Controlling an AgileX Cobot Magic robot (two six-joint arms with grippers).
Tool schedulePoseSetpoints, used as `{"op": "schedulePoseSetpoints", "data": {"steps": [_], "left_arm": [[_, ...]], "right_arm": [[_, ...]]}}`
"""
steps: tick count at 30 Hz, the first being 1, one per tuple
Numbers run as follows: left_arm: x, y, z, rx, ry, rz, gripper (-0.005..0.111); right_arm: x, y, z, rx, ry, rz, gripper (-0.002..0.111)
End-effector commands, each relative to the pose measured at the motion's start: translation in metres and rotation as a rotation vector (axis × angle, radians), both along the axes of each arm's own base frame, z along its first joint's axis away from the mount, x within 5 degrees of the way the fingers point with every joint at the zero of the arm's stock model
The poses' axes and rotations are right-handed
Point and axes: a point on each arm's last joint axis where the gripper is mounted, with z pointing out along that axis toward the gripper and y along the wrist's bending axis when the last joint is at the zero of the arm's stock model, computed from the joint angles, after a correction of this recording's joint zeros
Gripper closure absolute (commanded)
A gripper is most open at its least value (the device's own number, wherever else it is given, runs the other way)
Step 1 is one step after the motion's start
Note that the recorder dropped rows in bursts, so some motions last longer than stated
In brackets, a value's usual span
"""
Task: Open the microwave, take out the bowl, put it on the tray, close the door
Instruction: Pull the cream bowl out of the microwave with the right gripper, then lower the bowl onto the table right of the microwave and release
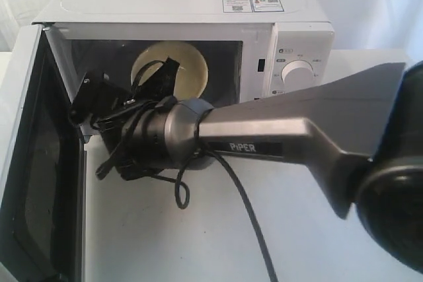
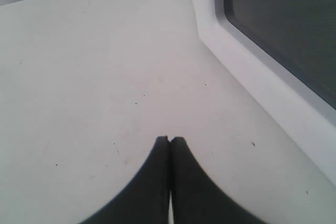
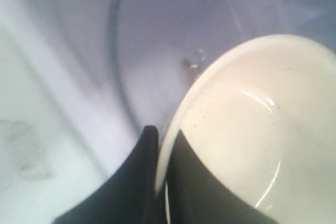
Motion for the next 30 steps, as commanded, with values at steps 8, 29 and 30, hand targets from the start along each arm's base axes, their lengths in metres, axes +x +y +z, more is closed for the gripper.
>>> {"op": "schedulePoseSetpoints", "data": {"steps": [8, 29, 30], "left_arm": [[0.000, 0.000, -0.001, -0.013, 0.002, 0.000, 0.107], [0.000, 0.000, -0.001, -0.013, 0.002, 0.000, 0.107], [0.000, 0.000, -0.001, -0.013, 0.002, 0.000, 0.107]], "right_arm": [[-0.107, -0.057, 0.032, 0.045, 0.268, -0.158, 0.108], [-0.155, -0.167, 0.011, 0.186, 0.411, -0.291, 0.108], [-0.152, -0.172, 0.008, 0.214, 0.426, -0.299, 0.108]]}}
